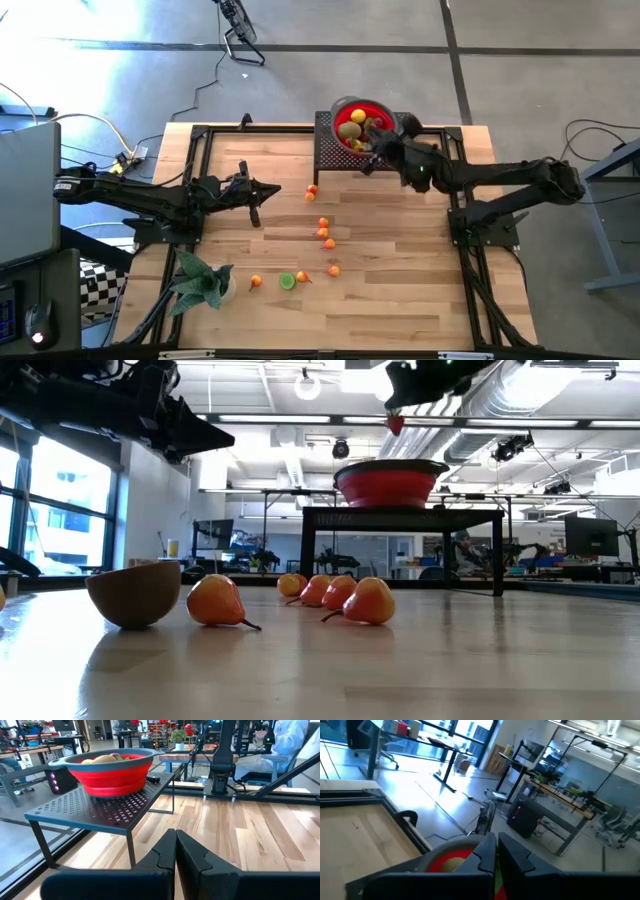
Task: Pick & Place Fruit
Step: Put the strawberry into the strainer on the shelf
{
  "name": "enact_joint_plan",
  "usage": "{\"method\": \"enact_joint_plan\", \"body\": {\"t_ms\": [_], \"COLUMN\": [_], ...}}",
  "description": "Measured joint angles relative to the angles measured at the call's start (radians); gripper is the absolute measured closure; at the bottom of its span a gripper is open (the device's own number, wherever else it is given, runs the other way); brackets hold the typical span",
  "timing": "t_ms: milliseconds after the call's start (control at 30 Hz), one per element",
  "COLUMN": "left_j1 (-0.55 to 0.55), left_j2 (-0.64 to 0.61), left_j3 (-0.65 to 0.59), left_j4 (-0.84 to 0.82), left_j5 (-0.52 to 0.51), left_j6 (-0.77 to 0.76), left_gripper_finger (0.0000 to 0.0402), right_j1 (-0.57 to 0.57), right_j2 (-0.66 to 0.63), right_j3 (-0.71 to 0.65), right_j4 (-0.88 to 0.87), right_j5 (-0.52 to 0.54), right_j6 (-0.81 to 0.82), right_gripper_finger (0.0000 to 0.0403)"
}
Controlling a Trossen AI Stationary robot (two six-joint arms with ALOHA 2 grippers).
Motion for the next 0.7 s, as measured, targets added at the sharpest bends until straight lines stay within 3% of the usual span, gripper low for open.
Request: {"method": "enact_joint_plan", "body": {"t_ms": [233,500,700], "left_j1": [0.000,0.000,0.000], "left_j2": [0.000,0.000,0.000], "left_j3": [0.000,0.000,0.000], "left_j4": [-0.009,-0.008,-0.008], "left_j5": [-0.009,-0.013,-0.013], "left_j6": [0.000,0.000,0.015], "left_gripper_finger": [0.0396,0.0396,0.0396], "right_j1": [-0.206,-0.389,-0.457], "right_j2": [0.017,0.017,0.017], "right_j3": [0.000,0.000,0.000], "right_j4": [0.000,-0.002,-0.010], "right_j5": [-0.215,-0.540,-0.603], "right_j6": [0.081,0.256,0.291], "right_gripper_finger": [0.0399,0.0399,0.0399]}}
